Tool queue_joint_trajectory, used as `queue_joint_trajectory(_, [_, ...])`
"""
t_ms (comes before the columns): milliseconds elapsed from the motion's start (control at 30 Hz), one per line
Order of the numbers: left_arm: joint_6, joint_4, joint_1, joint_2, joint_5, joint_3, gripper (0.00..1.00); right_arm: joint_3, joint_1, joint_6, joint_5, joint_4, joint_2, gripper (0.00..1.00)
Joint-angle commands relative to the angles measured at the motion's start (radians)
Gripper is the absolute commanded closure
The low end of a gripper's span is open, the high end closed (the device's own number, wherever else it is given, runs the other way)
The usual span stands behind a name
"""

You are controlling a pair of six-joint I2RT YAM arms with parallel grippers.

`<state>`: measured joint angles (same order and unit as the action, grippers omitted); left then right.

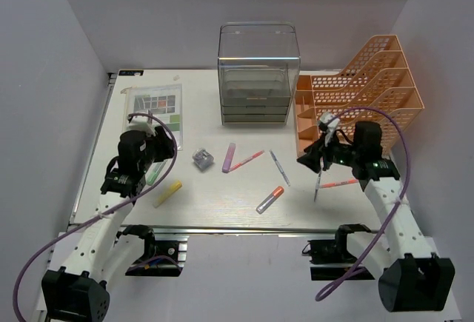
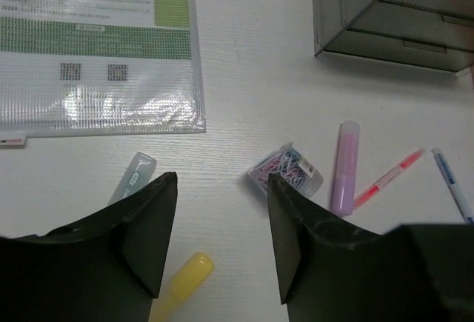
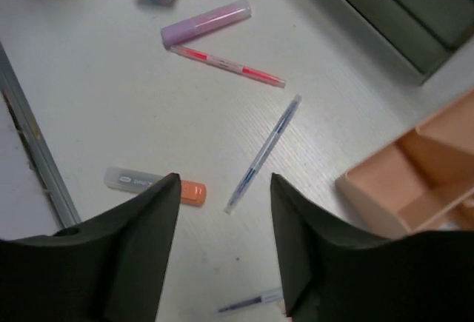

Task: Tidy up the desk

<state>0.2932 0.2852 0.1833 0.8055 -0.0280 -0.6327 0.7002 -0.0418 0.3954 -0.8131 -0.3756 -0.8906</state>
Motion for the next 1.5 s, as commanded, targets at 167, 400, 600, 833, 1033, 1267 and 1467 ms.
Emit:
queue_joint_trajectory(167, [0.057,0.077,-0.019,0.174,-0.066,-0.189,0.27,0.369,-0.352,-0.003,0.216,-0.012,-0.313,0.11])
queue_joint_trajectory(400, [0.047,0.132,-0.131,0.336,-0.089,-0.343,0.23,0.735,-0.751,-0.018,0.627,-0.008,-0.72,0.11])
queue_joint_trajectory(600, [0.09,0.108,-0.353,0.514,0.025,-0.436,0.31,1.14,-0.861,-0.062,0.765,0.024,-1.059,0.24])
queue_joint_trajectory(833, [0.08,0.062,-0.461,0.701,0.128,-0.536,0.49,1.467,-0.915,-0.271,0.85,0.156,-1.37,0.44])
queue_joint_trajectory(1033, [0.05,0.04,-0.509,0.876,0.186,-0.624,0.4,1.529,-0.931,-0.386,0.775,0.311,-1.502,0.36])
queue_joint_trajectory(1267, [0.047,0.026,-0.558,1.009,0.188,-0.716,0.4,1.545,-0.911,-0.474,0.804,0.492,-1.599,0.36])
queue_joint_trajectory(1467, [0.009,0.032,-0.567,1.095,0.195,-0.769,0.36,1.627,-0.899,-0.57,0.784,0.529,-1.714,0.23])
